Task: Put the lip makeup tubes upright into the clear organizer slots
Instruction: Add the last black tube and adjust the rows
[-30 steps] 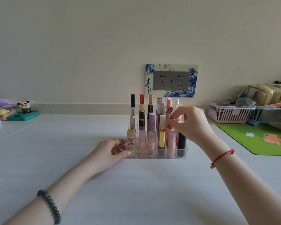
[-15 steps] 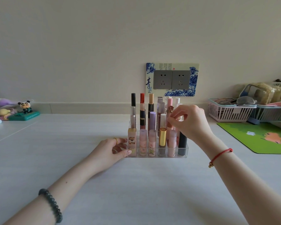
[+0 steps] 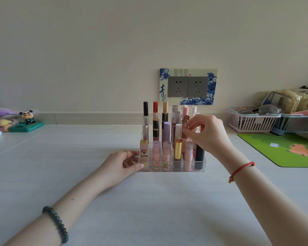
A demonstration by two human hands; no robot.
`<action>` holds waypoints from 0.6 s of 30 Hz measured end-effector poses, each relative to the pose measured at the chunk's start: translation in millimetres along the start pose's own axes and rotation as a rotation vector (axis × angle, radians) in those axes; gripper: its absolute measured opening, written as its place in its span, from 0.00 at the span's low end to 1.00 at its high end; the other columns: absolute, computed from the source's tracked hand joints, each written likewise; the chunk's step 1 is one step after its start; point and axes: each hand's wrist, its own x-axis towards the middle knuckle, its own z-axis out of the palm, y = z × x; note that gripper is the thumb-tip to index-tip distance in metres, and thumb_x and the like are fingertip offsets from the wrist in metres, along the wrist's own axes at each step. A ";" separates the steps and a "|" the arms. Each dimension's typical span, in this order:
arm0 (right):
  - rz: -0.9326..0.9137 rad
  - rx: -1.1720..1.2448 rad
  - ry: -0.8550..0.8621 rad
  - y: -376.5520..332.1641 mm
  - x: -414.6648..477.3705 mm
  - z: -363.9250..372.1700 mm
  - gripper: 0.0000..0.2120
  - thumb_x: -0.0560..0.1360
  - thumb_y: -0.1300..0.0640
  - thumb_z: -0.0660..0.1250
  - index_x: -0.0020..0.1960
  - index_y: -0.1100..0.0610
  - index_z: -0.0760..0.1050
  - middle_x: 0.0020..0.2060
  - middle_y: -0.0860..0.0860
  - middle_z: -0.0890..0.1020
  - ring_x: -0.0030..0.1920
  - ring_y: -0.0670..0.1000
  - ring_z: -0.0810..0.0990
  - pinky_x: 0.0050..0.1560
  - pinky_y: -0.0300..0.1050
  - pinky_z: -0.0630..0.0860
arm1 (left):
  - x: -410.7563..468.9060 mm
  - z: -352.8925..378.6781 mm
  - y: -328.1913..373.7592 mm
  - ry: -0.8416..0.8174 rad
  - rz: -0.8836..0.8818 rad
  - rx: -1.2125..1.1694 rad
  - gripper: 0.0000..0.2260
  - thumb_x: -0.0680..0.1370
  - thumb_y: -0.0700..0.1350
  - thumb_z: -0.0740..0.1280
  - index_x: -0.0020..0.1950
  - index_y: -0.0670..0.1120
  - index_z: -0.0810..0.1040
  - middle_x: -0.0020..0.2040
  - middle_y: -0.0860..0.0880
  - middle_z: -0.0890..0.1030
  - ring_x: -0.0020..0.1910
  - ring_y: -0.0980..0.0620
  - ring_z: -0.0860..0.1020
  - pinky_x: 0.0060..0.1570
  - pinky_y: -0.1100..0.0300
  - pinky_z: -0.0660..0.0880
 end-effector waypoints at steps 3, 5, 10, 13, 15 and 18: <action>0.002 -0.002 0.003 -0.5 0.0 0.0 0.04 0.68 0.58 0.71 0.42 0.56 0.80 0.35 0.48 0.82 0.30 0.39 0.73 0.32 0.20 0.67 | 0.4 -0.4 -0.4 -0.006 -0.004 0.005 0.17 0.73 0.47 0.69 0.61 0.45 0.76 0.47 0.48 0.83 0.44 0.52 0.79 0.40 0.73 0.70; -0.001 -0.009 0.004 -0.4 0.0 -0.2 0.04 0.68 0.57 0.71 0.42 0.56 0.80 0.35 0.48 0.82 0.30 0.39 0.73 0.31 0.21 0.66 | 0.5 -0.3 -0.6 -0.008 -0.005 0.003 0.17 0.73 0.47 0.69 0.61 0.45 0.76 0.47 0.49 0.83 0.44 0.52 0.79 0.40 0.73 0.70; 0.002 0.006 0.036 2.2 1.6 -2.1 0.03 0.69 0.55 0.70 0.41 0.54 0.79 0.35 0.48 0.82 0.32 0.39 0.74 0.33 0.29 0.66 | 0.0 0.0 0.2 -0.006 -0.017 -0.003 0.16 0.73 0.46 0.69 0.60 0.46 0.76 0.48 0.49 0.83 0.47 0.49 0.80 0.42 0.70 0.71; 0.000 0.024 0.066 1.4 2.0 -7.5 0.03 0.69 0.55 0.70 0.41 0.55 0.79 0.35 0.48 0.81 0.31 0.40 0.72 0.35 0.33 0.66 | -0.2 -0.2 1.4 -0.010 -0.022 0.002 0.16 0.73 0.46 0.69 0.59 0.46 0.76 0.43 0.52 0.81 0.43 0.52 0.79 0.40 0.73 0.70; -0.011 0.023 0.101 0.9 2.2 -12.3 0.03 0.70 0.56 0.69 0.41 0.56 0.79 0.35 0.48 0.82 0.28 0.39 0.72 0.36 0.35 0.67 | -0.8 -0.6 1.6 -0.010 -0.023 0.002 0.15 0.73 0.47 0.69 0.59 0.47 0.77 0.43 0.54 0.81 0.44 0.52 0.79 0.39 0.74 0.69; -0.014 0.026 0.156 1.0 3.5 -19.5 0.02 0.70 0.58 0.69 0.41 0.56 0.80 0.35 0.48 0.81 0.28 0.32 0.73 0.36 0.32 0.68 | -1.4 -1.0 1.6 -0.012 -0.018 -0.001 0.15 0.73 0.47 0.69 0.58 0.47 0.77 0.44 0.54 0.81 0.43 0.53 0.79 0.39 0.75 0.69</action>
